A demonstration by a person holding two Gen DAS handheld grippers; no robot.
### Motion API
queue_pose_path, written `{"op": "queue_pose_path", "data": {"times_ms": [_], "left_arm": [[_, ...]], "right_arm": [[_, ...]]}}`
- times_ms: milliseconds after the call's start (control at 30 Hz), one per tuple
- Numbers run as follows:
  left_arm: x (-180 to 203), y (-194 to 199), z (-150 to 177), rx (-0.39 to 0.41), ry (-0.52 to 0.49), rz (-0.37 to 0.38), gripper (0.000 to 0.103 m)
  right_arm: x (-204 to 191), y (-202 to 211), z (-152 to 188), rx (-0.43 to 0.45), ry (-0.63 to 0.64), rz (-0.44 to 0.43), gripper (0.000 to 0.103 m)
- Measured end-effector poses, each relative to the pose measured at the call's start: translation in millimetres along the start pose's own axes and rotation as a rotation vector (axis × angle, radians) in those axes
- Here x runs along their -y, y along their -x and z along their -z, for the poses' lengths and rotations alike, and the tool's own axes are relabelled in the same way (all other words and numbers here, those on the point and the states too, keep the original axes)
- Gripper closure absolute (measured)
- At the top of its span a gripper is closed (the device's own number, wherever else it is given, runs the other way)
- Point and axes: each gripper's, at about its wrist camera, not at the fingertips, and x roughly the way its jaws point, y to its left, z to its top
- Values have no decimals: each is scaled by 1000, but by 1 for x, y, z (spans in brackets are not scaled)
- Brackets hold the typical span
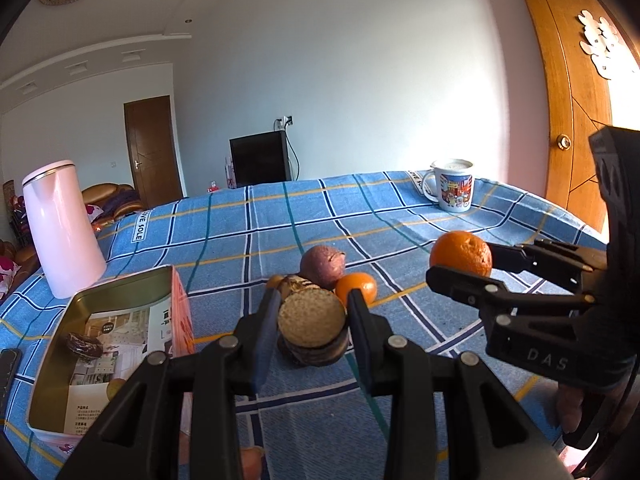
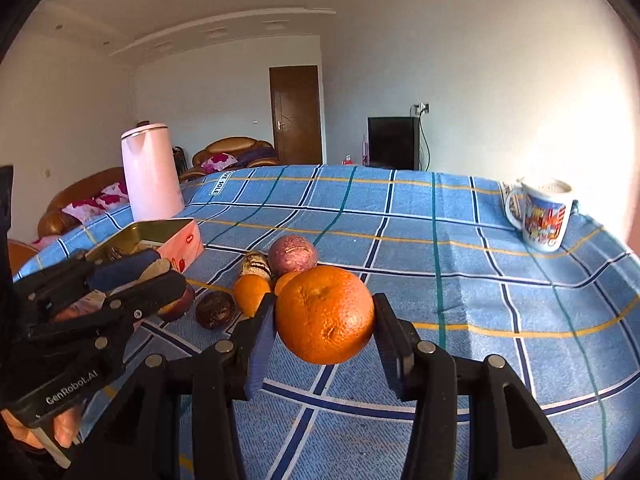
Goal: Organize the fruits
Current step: 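Lift the orange and biscuit and carry both over the tin box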
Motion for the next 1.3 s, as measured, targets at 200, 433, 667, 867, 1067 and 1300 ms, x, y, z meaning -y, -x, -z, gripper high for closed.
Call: {"op": "queue_pose_path", "data": {"times_ms": [200, 433, 667, 867, 1067, 1300], "left_arm": [[-7, 6, -5, 17, 22, -6, 67], [-20, 13, -7, 43, 47, -43, 67], [-41, 14, -6, 47, 85, -84, 67], [-78, 15, -4, 27, 149, -161, 67], [-128, 12, 3, -16, 218, -258, 67], [-169, 7, 18, -55, 289, -311, 67]], "right_arm": [[-8, 4, 0, 32, 50, 10, 54], [-18, 14, -6, 99, 71, 19, 54], [-37, 14, -20, 124, 103, -4, 54], [-60, 1, -41, 95, 96, -100, 54], [-102, -30, -62, 25, 105, -243, 54], [-149, -80, -64, -84, 125, -320, 54]]}}
